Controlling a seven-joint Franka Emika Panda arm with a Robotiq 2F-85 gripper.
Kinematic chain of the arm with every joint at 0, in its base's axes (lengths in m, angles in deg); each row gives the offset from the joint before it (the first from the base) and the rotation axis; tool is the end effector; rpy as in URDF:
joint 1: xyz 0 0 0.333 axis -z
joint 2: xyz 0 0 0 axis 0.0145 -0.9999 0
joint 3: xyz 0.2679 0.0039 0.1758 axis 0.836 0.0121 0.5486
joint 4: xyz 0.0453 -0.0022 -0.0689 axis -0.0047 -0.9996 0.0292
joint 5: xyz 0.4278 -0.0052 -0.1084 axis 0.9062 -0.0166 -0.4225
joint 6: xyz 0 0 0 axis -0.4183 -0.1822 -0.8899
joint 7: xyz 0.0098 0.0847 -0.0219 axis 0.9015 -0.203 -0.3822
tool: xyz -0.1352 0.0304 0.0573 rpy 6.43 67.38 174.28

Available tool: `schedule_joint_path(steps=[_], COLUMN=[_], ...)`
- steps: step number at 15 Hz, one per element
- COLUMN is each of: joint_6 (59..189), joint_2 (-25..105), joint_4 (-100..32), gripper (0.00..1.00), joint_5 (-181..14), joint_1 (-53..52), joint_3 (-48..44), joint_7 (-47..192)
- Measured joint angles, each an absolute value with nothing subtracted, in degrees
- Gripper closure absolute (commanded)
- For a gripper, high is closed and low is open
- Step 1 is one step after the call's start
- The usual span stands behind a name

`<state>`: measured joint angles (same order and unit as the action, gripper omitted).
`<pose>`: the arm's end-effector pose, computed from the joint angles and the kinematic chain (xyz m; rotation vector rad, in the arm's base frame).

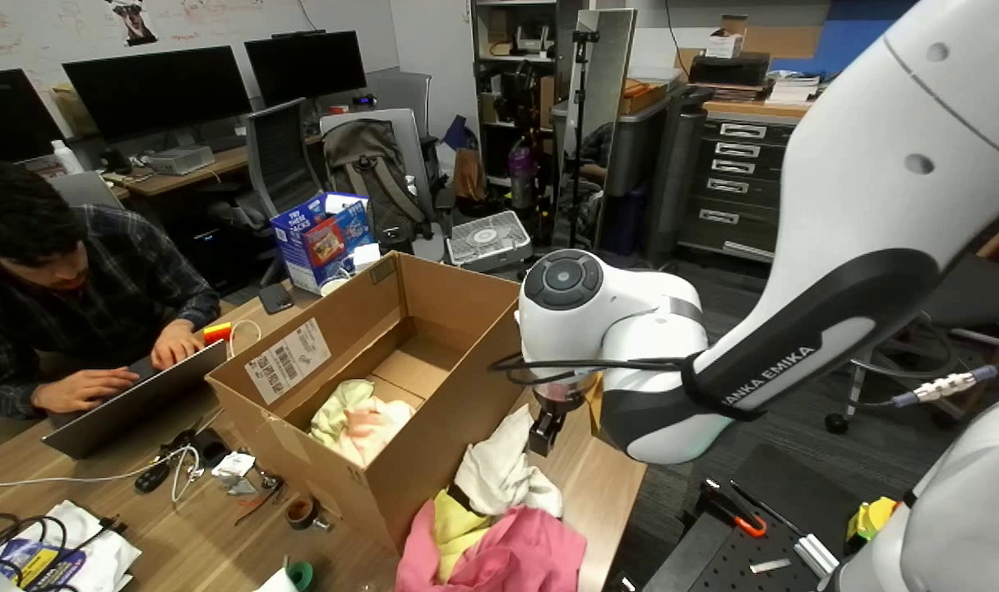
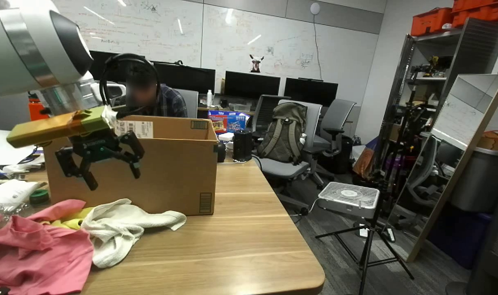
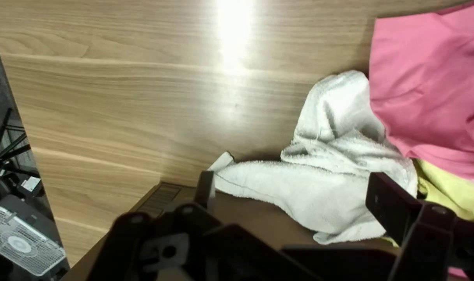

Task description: Pick the clothes on the table and put them in the box

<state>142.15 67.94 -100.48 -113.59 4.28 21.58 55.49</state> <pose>0.4051 0.1112 0.1954 2.7725 0.5696 0.2455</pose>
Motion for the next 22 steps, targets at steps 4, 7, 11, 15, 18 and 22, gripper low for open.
schedule_joint_path(steps=[4, 7, 11, 15, 18, 22], joint_6=[142.5, 145.9, 154.0, 161.4, 165.5, 169.0], joint_2=[61.4, 56.3, 49.3, 43.0, 39.3, 35.8], joint_4=[-100.5, -100.5, -100.5, -100.4, -100.4, -100.3], gripper=[0.0, 0.0, 0.0, 0.0, 0.0, 0.0], joint_5=[-120.6, -121.2, -119.7, -116.7, -116.3, -116.4], joint_1=[5.1, 5.3, 6.0, 8.4, 11.7, 16.8], joint_3=[21.3, 20.7, 20.3, 21.7, 24.4, 29.8], joint_7=[51.6, 51.2, 51.3, 51.5, 51.5, 51.4])
